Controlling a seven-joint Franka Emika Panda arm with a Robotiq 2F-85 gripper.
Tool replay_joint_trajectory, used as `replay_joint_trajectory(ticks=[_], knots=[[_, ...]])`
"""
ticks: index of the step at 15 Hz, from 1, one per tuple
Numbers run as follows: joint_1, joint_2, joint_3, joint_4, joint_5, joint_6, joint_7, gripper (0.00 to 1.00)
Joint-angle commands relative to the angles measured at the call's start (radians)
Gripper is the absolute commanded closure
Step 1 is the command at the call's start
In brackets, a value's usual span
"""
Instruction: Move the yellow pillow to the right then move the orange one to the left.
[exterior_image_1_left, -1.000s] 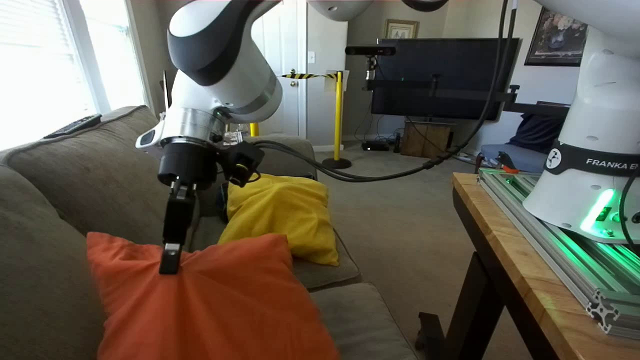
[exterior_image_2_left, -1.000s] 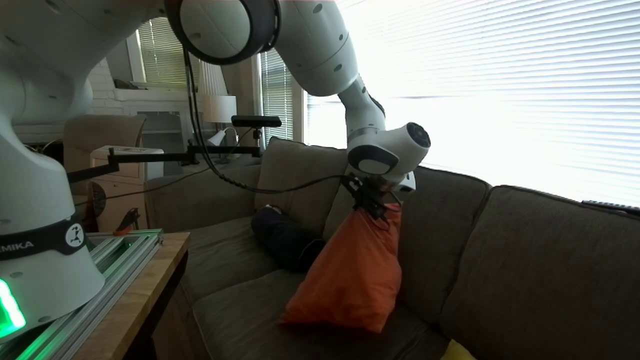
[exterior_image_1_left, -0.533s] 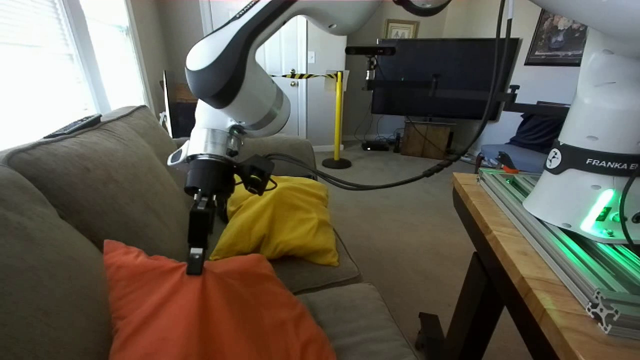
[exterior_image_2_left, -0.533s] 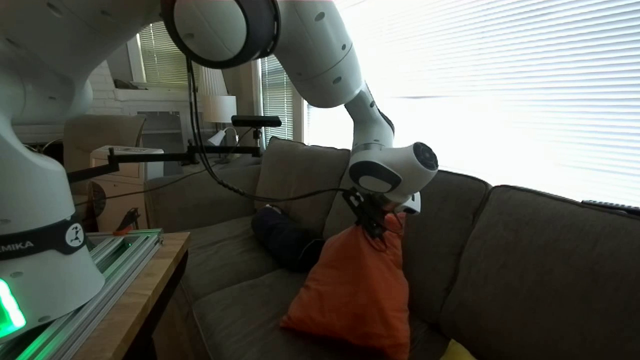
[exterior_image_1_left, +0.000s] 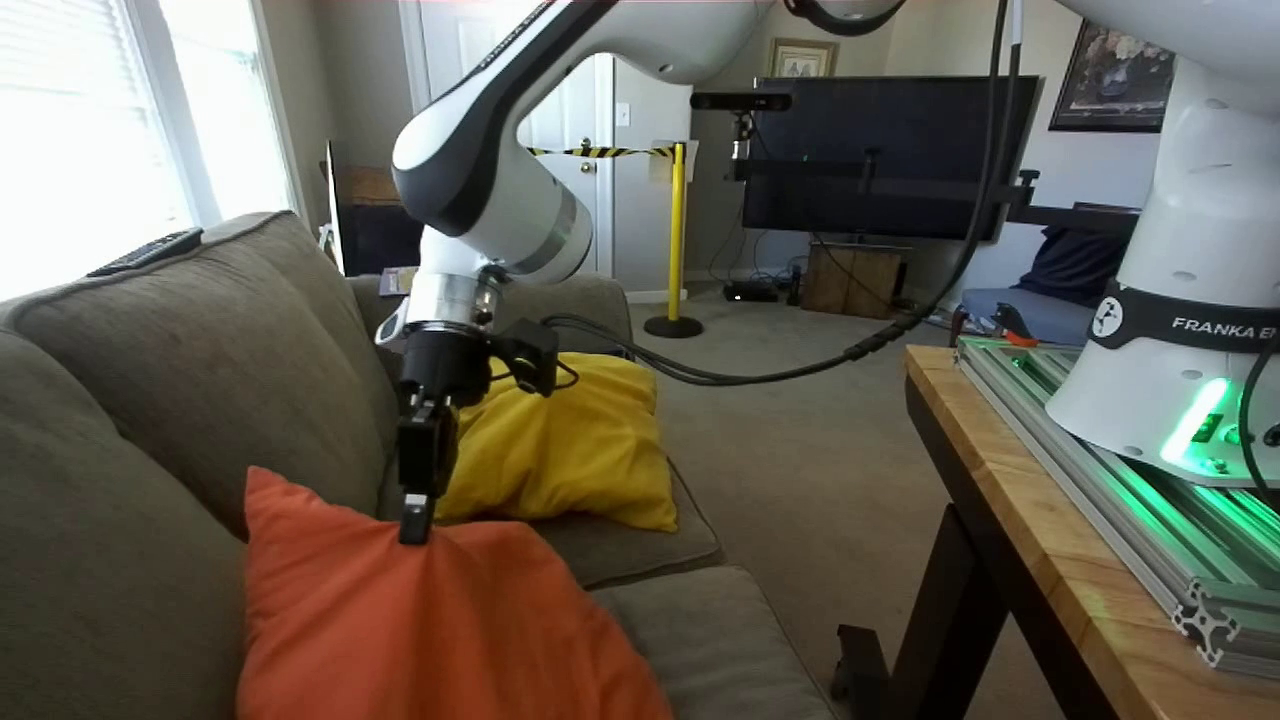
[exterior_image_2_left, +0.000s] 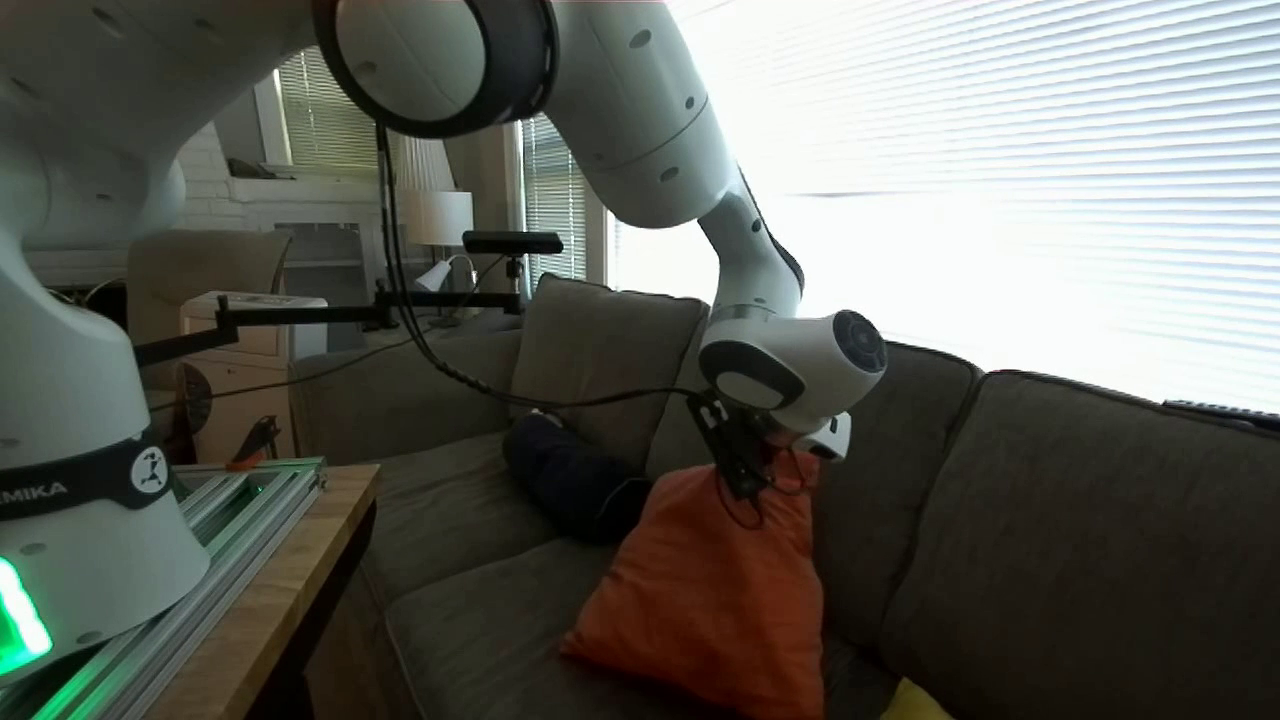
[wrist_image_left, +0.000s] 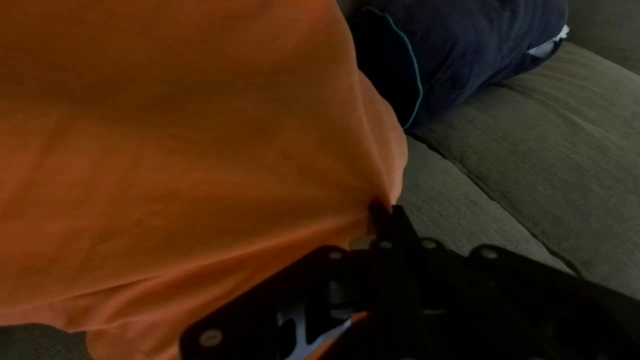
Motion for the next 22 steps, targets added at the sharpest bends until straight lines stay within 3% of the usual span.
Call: replay_joint_trajectory(ticks=[1,8,13,18,19,22], knots=[[-0.005,-0.019,-0.045,-0.063,0.052,0.051,0.056,1.0],[-0.01,-0.016,-0.129,-0.119,0.03,0.158,0.2,1.0],[-0.049,-0.049,-0.145,-0.211,0.033,0.255,0.284,1.0],[-0.069,-0.05,-0.142,-0.222,0.014,0.308,0.328,1.0],[-0.066,-0.05,-0.142,-0.212,0.007,0.315,0.33,0.78],[-0.053,-0.062,-0.142,-0.203,-0.023,0.36,0.321,0.6]])
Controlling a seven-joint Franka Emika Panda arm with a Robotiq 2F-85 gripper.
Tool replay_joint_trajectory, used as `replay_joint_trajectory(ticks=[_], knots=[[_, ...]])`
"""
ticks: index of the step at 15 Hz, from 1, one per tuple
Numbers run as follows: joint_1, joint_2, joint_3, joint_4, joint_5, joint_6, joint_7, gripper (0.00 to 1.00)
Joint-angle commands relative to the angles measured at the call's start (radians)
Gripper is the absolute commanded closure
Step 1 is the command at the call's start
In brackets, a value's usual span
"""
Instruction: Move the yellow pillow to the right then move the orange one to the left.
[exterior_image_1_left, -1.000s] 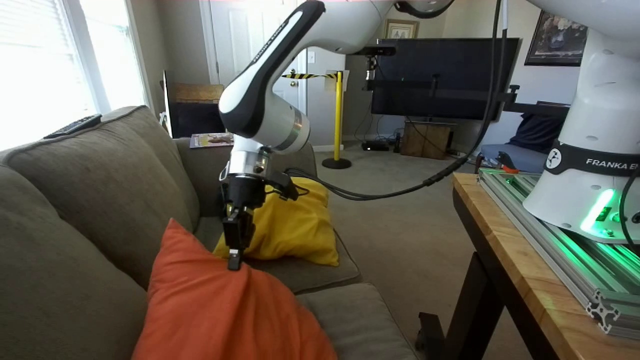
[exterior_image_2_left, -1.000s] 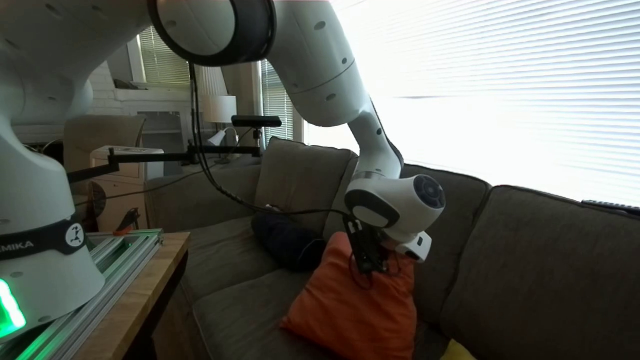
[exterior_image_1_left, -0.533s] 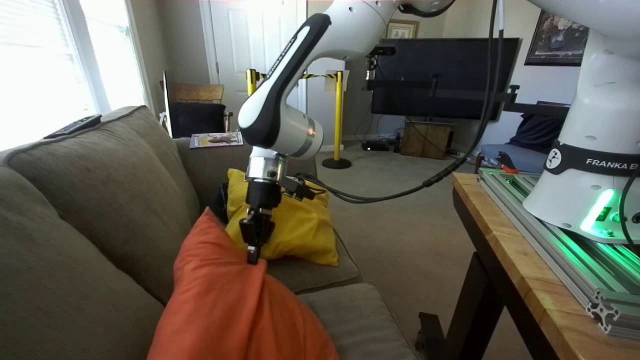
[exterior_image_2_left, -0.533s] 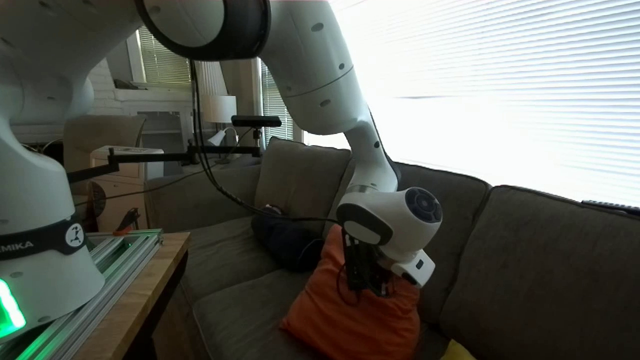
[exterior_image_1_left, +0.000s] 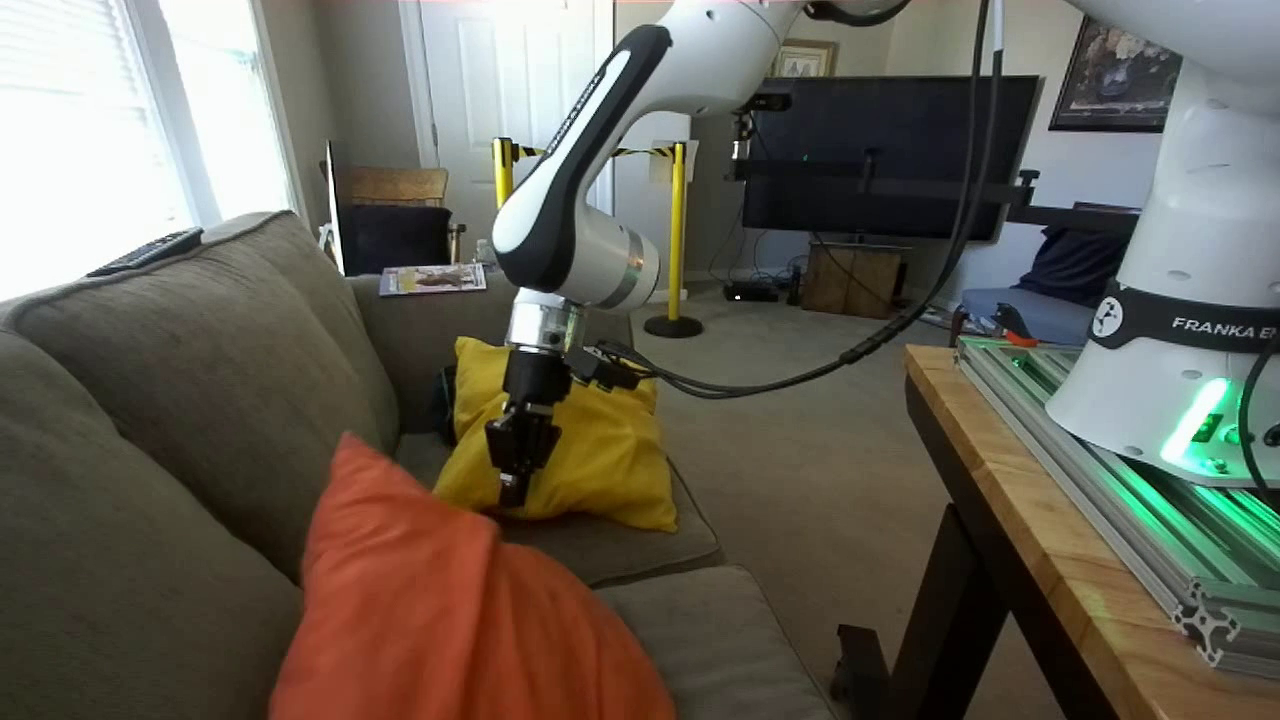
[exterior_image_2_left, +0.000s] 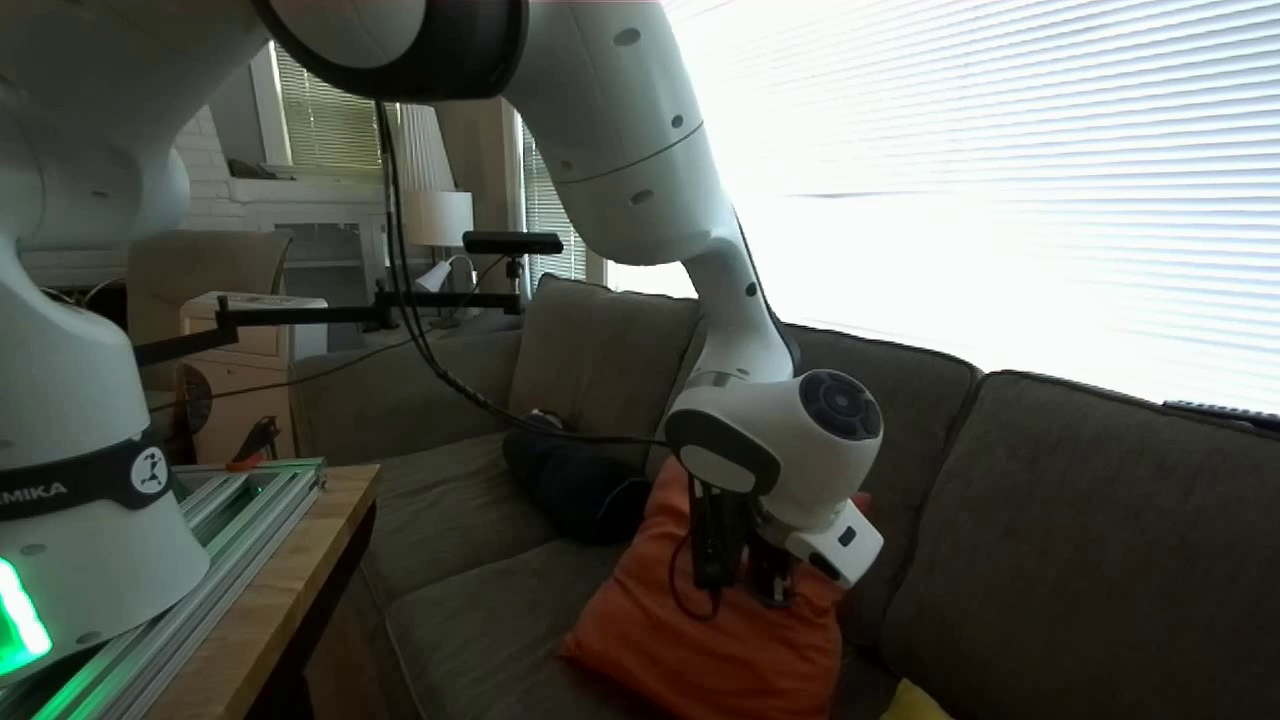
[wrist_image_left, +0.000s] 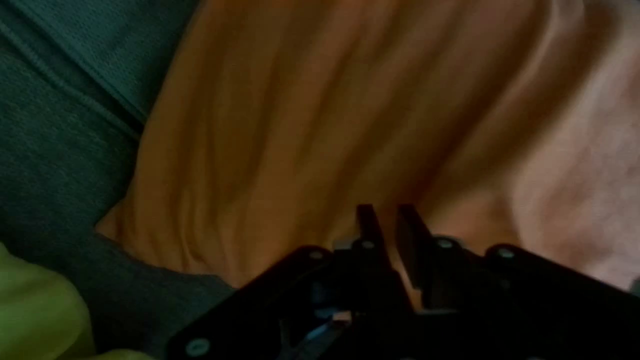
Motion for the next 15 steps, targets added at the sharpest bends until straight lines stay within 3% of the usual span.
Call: replay_joint_trajectory(ticks=[1,8,11,13,15], knots=[[0.01,-0.035,-0.002,-0.021,-0.044,0.058,0.026,0.53],[0.033,-0.055,0.004,-0.027,-0.11,0.12,0.032,0.04],[0.035,-0.07,0.017,-0.037,-0.15,0.121,0.013,0.0],[0.097,-0.138,-0.038,-0.076,-0.241,0.092,0.027,0.0],[0.085,-0.209,-0.008,-0.133,-0.293,0.06,-0.011,0.0]])
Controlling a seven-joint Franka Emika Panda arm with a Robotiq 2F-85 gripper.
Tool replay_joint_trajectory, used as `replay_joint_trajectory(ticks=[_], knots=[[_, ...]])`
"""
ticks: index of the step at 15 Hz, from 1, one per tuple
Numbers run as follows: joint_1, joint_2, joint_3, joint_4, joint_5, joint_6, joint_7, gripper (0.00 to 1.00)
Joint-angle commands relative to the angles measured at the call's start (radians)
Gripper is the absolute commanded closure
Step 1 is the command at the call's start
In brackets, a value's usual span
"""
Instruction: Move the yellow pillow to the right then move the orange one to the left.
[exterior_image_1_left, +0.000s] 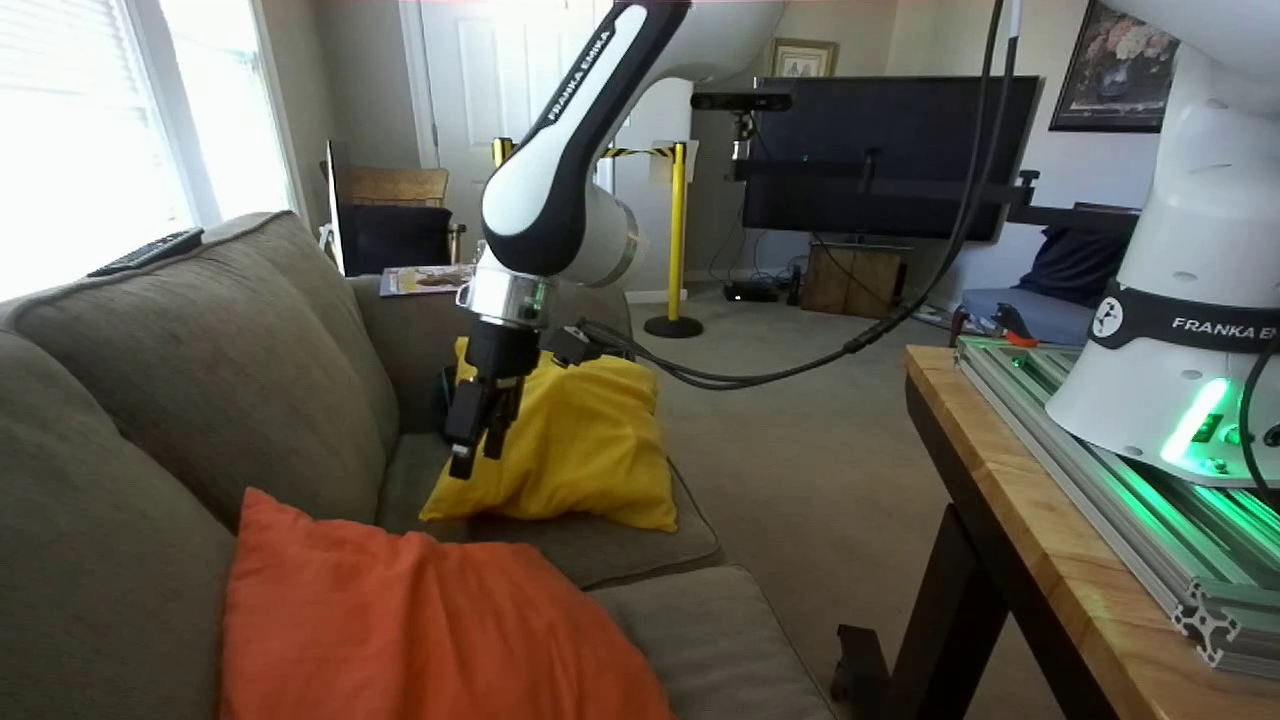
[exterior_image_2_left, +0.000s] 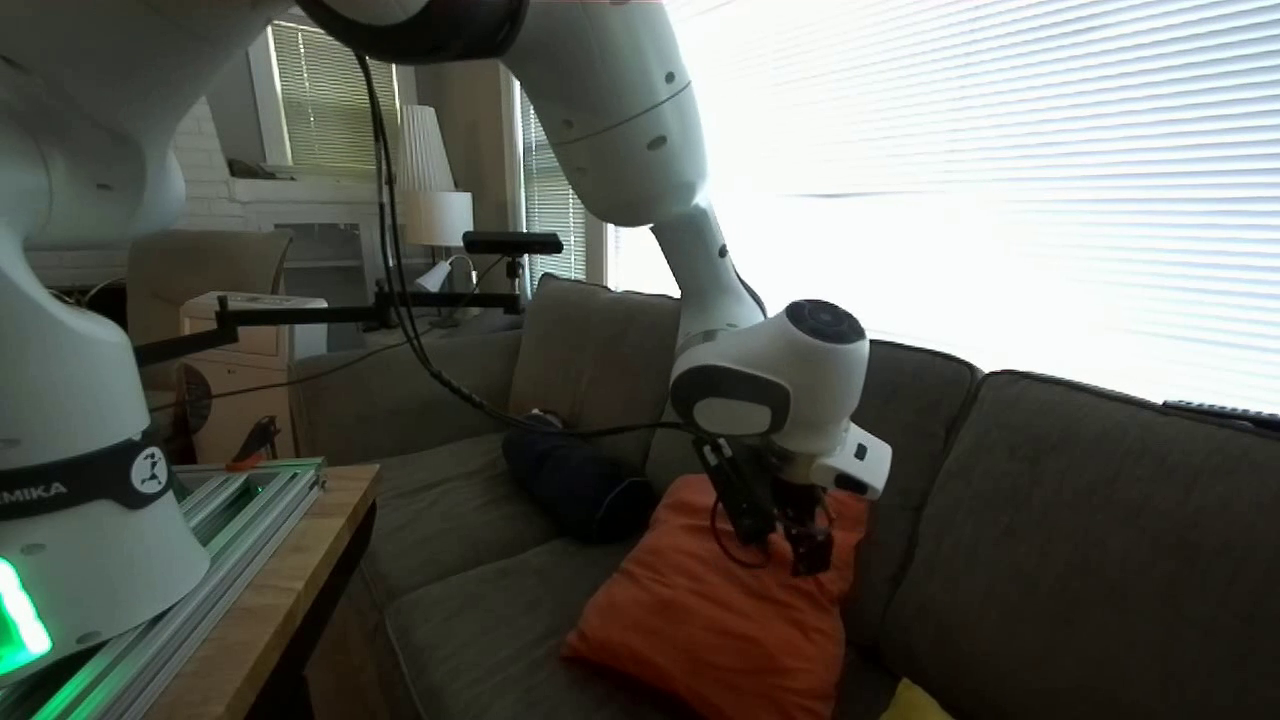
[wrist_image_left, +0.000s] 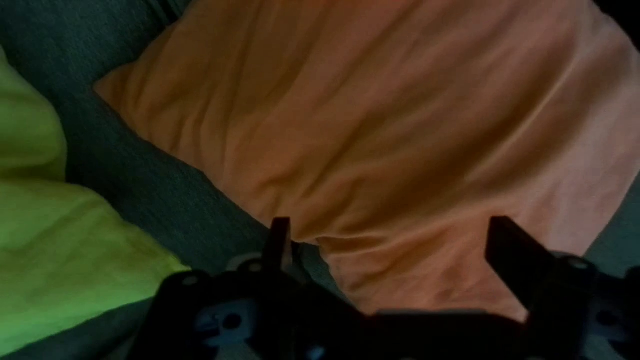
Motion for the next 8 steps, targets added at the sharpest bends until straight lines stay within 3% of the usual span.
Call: replay_joint_trajectory(ticks=[1,4,8], knots=[[0.011,-0.169,0.014,-0.139,-0.092,-0.067,-0.015,0.0],[0.011,-0.281,0.03,-0.206,-0.085,-0.156,-0.008,0.0],[0.052,-0.416,-0.02,-0.257,-0.071,-0.286,0.024,0.0]])
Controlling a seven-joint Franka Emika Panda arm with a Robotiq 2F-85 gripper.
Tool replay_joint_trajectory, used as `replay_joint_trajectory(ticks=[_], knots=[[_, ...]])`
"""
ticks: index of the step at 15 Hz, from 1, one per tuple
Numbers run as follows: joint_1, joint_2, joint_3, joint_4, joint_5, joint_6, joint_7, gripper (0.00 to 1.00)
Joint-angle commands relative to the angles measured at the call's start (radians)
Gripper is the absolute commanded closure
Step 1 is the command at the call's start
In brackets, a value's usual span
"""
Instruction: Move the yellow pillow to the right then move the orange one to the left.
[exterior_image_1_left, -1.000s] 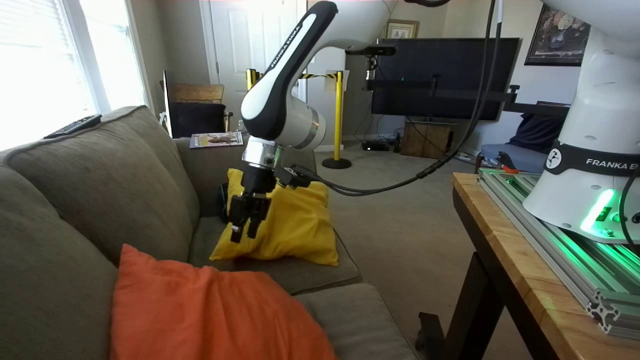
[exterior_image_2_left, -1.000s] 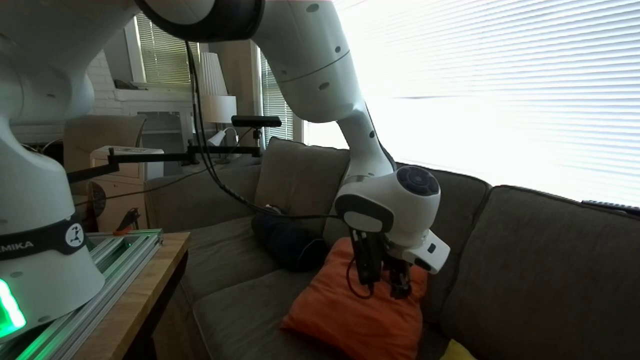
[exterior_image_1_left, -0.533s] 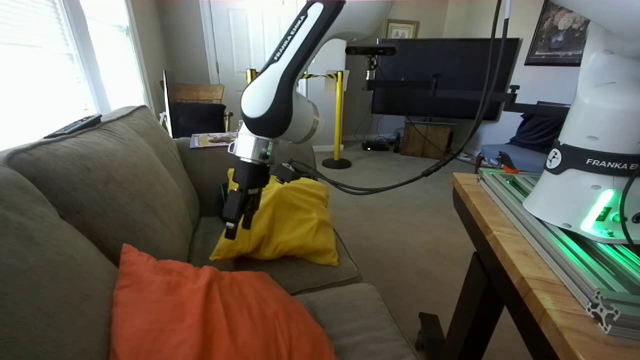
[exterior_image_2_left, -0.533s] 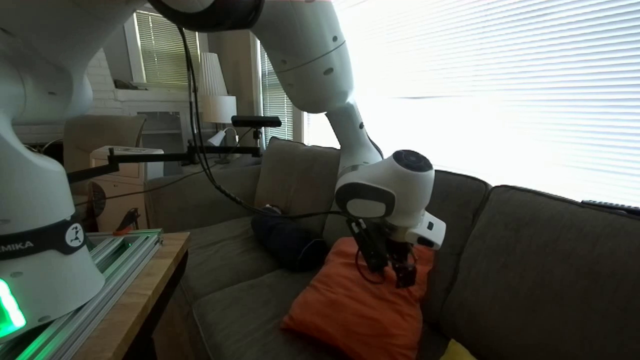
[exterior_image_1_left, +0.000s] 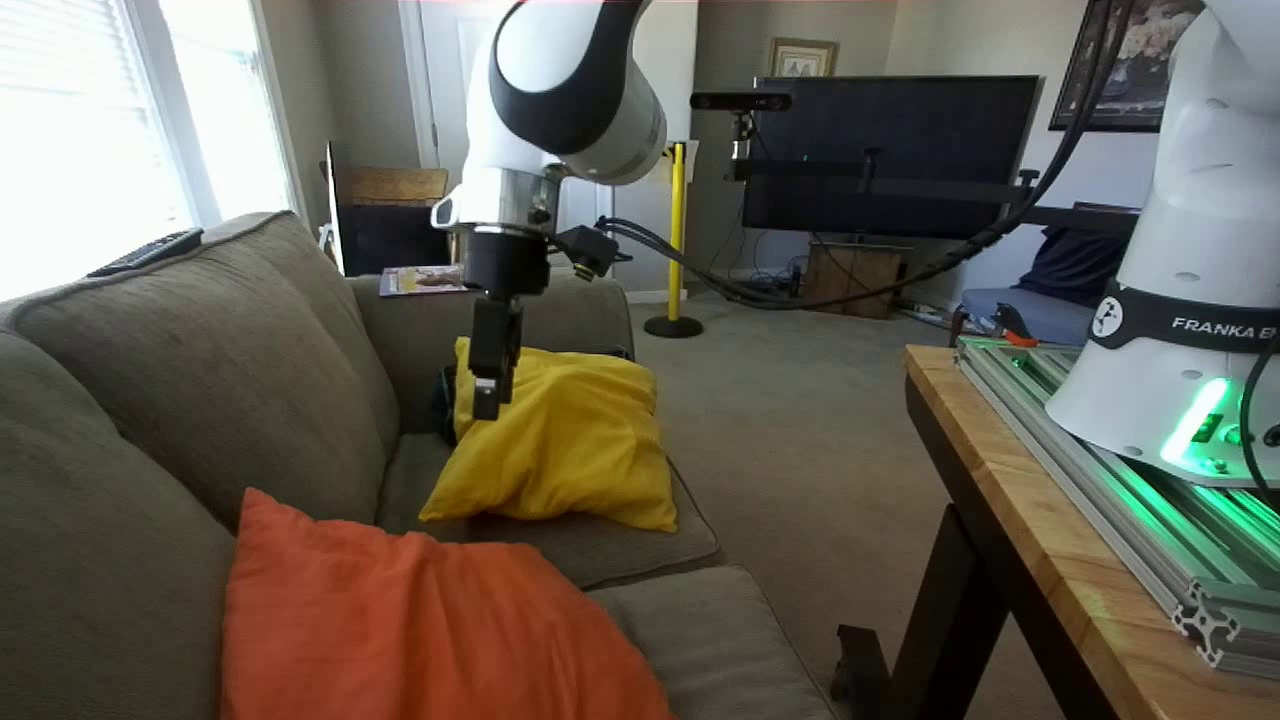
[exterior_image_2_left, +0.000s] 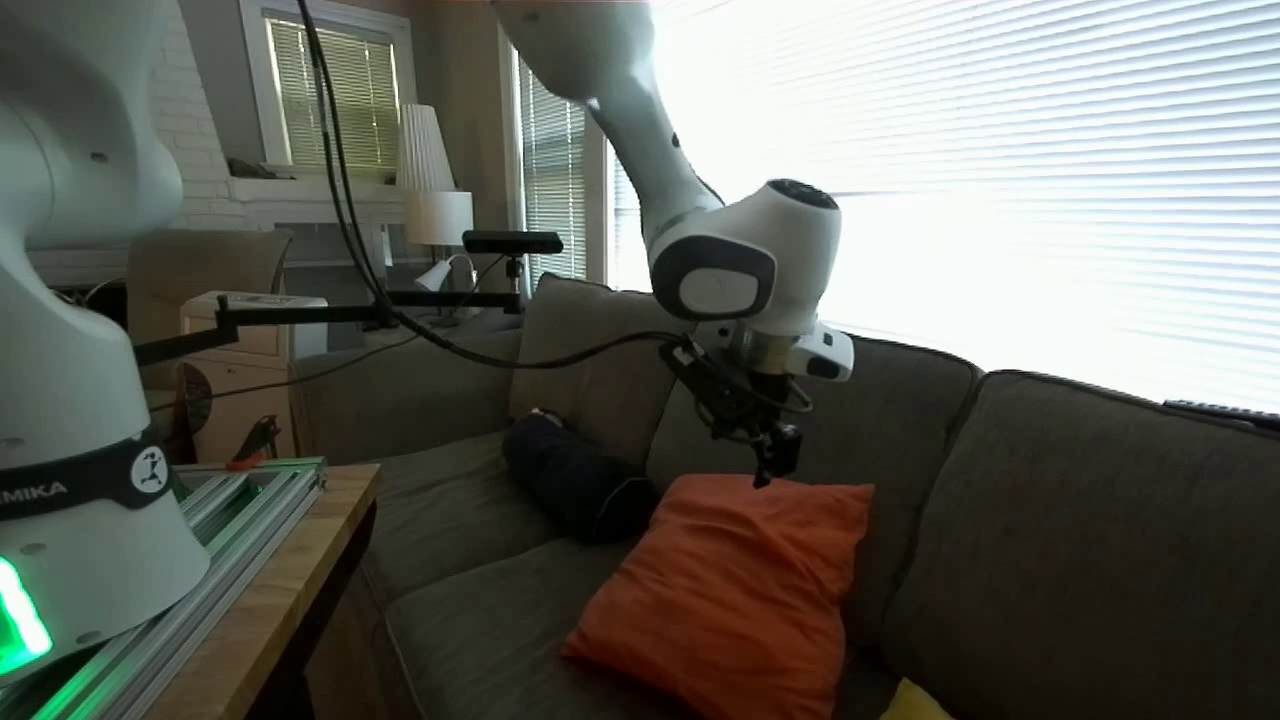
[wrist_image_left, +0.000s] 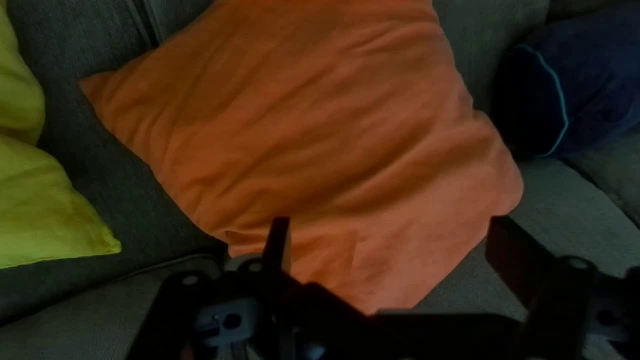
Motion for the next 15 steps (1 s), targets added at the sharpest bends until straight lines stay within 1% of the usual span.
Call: replay_joint_trajectory(ticks=[1,4,7,8,10,15], knots=[[0.038,-0.147,-0.059,-0.084,-0.003,-0.126,0.034,0.0],[0.099,-0.211,-0.131,-0.104,-0.035,-0.215,0.07,0.0],[0.146,-0.228,-0.18,-0.107,-0.05,-0.259,0.074,0.0],[0.132,-0.196,-0.166,-0.078,0.003,-0.233,0.024,0.0],[0.148,-0.205,-0.181,-0.086,-0.003,-0.242,0.029,0.0],[0.15,-0.205,-0.184,-0.088,-0.007,-0.243,0.031,0.0]])
